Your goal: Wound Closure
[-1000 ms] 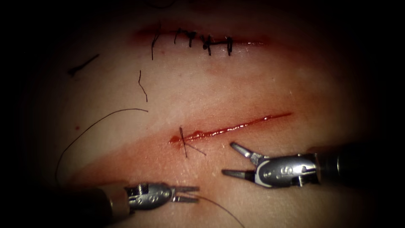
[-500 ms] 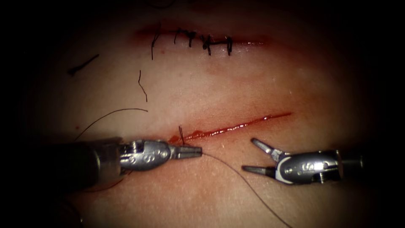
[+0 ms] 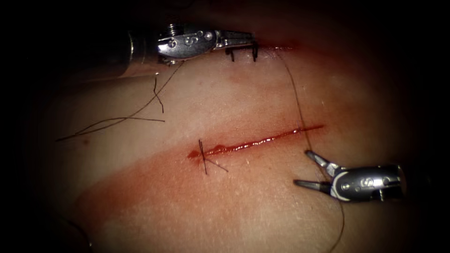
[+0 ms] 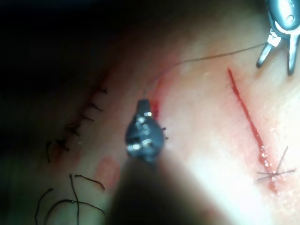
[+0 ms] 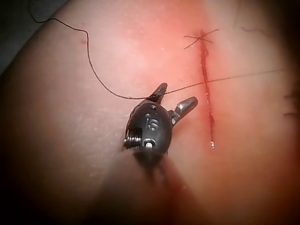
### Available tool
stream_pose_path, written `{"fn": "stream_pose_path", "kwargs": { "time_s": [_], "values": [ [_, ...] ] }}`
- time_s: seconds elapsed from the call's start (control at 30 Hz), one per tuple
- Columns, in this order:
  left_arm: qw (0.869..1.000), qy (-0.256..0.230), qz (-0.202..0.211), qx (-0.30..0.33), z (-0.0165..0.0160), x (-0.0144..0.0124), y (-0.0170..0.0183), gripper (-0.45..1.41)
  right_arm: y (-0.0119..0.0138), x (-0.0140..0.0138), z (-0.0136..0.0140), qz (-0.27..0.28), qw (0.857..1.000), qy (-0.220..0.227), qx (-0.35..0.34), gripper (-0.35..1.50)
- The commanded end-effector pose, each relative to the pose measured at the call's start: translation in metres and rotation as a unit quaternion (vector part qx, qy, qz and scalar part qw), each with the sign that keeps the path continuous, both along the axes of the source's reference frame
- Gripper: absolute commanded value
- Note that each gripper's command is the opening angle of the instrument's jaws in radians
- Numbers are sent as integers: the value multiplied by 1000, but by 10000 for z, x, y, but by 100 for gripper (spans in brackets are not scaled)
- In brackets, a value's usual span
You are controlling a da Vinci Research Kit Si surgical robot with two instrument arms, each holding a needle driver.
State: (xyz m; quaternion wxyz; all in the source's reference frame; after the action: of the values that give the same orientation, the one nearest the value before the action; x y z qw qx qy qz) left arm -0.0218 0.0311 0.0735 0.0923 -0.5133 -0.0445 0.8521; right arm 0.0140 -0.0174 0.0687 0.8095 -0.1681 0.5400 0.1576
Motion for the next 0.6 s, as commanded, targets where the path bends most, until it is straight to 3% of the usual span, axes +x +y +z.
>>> {"fn": "stream_pose_path", "kwargs": {
  "time_s": [0.03, 0.37, 0.5, 0.6],
  "values": [
    [1000, 2, -3, -1, 11, -3, 9, -45, -8, 4, 5, -1, 1000, 1, 2, 142],
    [997, 7, -81, -6, 76, 46, 124, -45, -14, 12, 10, 5, 1000, 1, 3, 140],
    [995, 14, -100, -4, 95, 31, 159, -45, -18, 20, 15, 3, 1000, 2, 4, 142],
    [994, 10, -107, -10, 106, 2, 180, -45, -20, 21, 16, 3, 1000, 2, 3, 142]
  ]
}}
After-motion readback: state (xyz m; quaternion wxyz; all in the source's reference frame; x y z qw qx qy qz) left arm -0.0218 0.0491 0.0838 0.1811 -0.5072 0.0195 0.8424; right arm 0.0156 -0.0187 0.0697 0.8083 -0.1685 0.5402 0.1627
